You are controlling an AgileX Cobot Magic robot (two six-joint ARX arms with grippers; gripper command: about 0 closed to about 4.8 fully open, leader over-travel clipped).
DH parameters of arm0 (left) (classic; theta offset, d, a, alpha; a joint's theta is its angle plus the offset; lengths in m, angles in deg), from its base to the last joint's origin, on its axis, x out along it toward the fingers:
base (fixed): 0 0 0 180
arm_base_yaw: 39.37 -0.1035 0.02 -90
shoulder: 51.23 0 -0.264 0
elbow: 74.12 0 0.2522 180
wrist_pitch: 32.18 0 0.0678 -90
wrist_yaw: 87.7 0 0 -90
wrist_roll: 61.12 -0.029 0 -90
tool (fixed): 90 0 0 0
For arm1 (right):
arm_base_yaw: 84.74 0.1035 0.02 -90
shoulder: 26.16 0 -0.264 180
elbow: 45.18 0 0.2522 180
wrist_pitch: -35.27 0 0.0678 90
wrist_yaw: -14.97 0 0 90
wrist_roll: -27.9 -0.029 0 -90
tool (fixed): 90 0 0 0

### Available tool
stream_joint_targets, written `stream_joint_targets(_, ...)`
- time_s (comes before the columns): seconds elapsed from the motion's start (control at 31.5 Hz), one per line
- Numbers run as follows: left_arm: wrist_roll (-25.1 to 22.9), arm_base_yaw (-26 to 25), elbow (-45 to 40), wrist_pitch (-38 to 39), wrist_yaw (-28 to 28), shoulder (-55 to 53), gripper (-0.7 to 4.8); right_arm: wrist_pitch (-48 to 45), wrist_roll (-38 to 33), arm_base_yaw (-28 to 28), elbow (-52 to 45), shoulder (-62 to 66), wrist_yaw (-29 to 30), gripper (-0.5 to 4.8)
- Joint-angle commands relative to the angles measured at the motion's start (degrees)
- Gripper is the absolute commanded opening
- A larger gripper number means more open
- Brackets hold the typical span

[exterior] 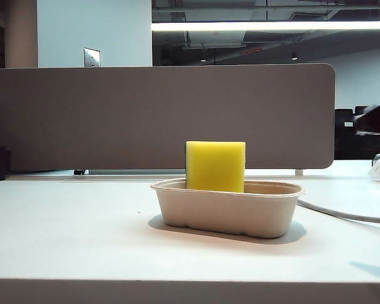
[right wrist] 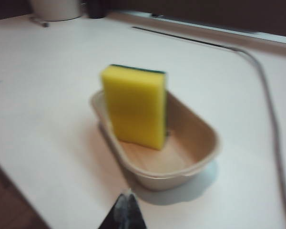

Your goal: Take out the cleaning sponge from the paper lunch box and place it on the table.

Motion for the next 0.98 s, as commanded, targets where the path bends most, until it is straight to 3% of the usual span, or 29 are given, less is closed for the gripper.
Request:
stream_joint_targets(0.03,-0.24,3.65,0.07,-0.57,0.26,-1.25,-0.04,-0.74,-0.02,1.75,0.11,-0.04,0.07,-0.05)
stream_joint_targets(0.44,-0.24,17.68,0.07,-0.59,0.26,-8.74,-0.04,-0.74,-0.02,1.97,0.11,-0.13,-0.02,-0.05)
stream_joint_targets(0.98,-0.24,18.62,0.07,-0.61,0.70,-8.59,-0.04,-0.74,-0.02,1.99,0.11,-0.13,-0.02,-0.05)
